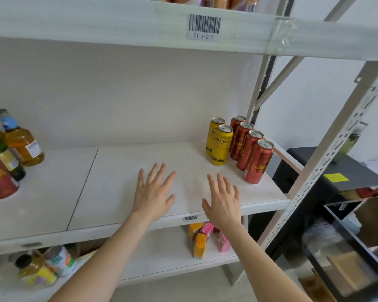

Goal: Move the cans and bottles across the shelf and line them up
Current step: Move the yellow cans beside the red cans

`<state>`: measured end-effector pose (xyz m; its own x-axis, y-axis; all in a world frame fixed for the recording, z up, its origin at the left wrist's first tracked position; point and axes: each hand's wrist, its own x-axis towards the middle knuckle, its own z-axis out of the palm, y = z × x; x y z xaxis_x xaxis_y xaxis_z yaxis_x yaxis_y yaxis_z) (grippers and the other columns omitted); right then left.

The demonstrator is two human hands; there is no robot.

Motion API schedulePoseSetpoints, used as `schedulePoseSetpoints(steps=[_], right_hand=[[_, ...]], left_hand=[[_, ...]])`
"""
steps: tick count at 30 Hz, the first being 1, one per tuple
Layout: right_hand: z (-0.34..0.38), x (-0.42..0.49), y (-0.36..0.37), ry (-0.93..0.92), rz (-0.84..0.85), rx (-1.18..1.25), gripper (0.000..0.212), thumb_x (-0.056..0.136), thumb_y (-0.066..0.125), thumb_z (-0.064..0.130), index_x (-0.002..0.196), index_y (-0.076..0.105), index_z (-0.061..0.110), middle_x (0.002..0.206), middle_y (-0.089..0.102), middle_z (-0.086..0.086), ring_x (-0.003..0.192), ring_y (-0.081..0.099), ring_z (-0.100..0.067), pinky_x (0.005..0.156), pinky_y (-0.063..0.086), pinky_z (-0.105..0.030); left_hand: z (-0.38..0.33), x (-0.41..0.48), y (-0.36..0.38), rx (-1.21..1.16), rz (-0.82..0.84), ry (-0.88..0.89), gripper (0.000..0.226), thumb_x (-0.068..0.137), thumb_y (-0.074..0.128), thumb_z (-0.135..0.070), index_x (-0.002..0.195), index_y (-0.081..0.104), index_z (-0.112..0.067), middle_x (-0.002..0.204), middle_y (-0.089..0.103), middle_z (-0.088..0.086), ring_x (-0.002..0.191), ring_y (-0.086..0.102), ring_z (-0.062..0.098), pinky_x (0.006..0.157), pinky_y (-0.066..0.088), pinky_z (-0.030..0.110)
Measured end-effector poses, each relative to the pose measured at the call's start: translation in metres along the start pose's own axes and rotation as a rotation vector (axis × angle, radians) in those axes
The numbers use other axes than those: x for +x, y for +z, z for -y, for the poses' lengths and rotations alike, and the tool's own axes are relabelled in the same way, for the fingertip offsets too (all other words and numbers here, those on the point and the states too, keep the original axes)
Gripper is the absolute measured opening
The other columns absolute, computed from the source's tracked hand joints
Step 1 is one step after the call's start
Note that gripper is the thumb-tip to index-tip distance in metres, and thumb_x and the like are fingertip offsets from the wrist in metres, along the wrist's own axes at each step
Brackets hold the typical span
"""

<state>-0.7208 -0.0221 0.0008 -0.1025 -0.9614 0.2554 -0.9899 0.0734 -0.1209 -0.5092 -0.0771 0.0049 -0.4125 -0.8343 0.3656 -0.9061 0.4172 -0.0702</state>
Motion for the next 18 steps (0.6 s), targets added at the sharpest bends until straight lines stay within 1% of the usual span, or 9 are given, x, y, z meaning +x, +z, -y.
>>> schedulePoseSetpoints(steps=[2,4,6,8,12,15,18], right_hand=[[0.014,-0.013,-0.004,-0.019,-0.013,-0.015,0.073,0.097,0.042,0.050,0.154,0.003,0.026,0.163,0.009,-0.006,0.149,0.010,-0.029,0.119,0.010,-0.048],[0.030,-0.028,-0.008,-0.038,-0.034,-0.019,0.073,0.097,0.043,0.049,0.155,0.005,0.025,0.163,0.011,-0.007,0.149,0.010,-0.029,0.119,0.010,-0.048],[0.047,-0.046,-0.009,-0.055,-0.060,-0.021,0.074,0.095,0.046,0.047,0.155,0.010,0.024,0.162,0.016,-0.009,0.148,0.015,-0.030,0.118,0.013,-0.050],[0.067,-0.063,-0.008,-0.075,-0.069,-0.024,0.075,0.093,0.051,0.046,0.155,0.016,0.022,0.160,0.022,-0.010,0.147,0.020,-0.031,0.117,0.017,-0.051],[0.113,-0.086,-0.007,-0.114,-0.063,-0.043,0.075,0.089,0.056,0.046,0.153,0.025,0.021,0.157,0.030,-0.012,0.144,0.028,-0.032,0.114,0.023,-0.054],[0.154,-0.101,-0.008,-0.165,-0.043,-0.040,0.074,0.093,0.050,0.046,0.154,0.017,0.022,0.160,0.022,-0.011,0.147,0.020,-0.032,0.117,0.015,-0.054],[0.202,-0.117,-0.007,-0.169,-0.049,-0.014,0.074,0.091,0.054,0.046,0.154,0.023,0.020,0.159,0.026,-0.012,0.146,0.024,-0.033,0.115,0.020,-0.055]], left_hand=[[0.006,-0.020,-0.009,0.016,-0.010,-0.025,0.067,0.085,0.065,-0.046,0.145,0.045,-0.023,0.155,0.037,0.013,0.146,0.029,0.033,0.112,0.023,0.062],[0.012,-0.043,-0.019,0.022,-0.005,-0.049,0.067,0.091,0.056,-0.048,0.150,0.036,-0.025,0.161,0.025,0.011,0.150,0.018,0.031,0.116,0.013,0.060],[0.020,-0.069,-0.030,0.021,0.010,-0.071,0.067,0.095,0.048,-0.049,0.154,0.025,-0.026,0.164,0.013,0.009,0.152,0.007,0.030,0.118,0.004,0.057],[0.032,-0.095,-0.041,0.021,0.009,-0.087,0.066,0.096,0.046,-0.049,0.154,0.023,-0.027,0.165,0.010,0.009,0.152,0.004,0.030,0.118,0.001,0.056],[0.068,-0.142,-0.054,0.038,0.011,-0.128,0.067,0.092,0.054,-0.050,0.152,0.032,-0.025,0.162,0.021,0.012,0.150,0.014,0.033,0.117,0.007,0.059],[0.099,-0.175,-0.062,0.077,0.033,-0.171,0.067,0.090,0.056,-0.051,0.149,0.038,-0.025,0.160,0.028,0.012,0.149,0.019,0.034,0.116,0.013,0.060],[0.135,-0.210,-0.068,0.092,0.061,-0.219,0.068,0.087,0.062,-0.050,0.147,0.043,-0.024,0.157,0.033,0.013,0.147,0.025,0.035,0.114,0.019,0.063]])
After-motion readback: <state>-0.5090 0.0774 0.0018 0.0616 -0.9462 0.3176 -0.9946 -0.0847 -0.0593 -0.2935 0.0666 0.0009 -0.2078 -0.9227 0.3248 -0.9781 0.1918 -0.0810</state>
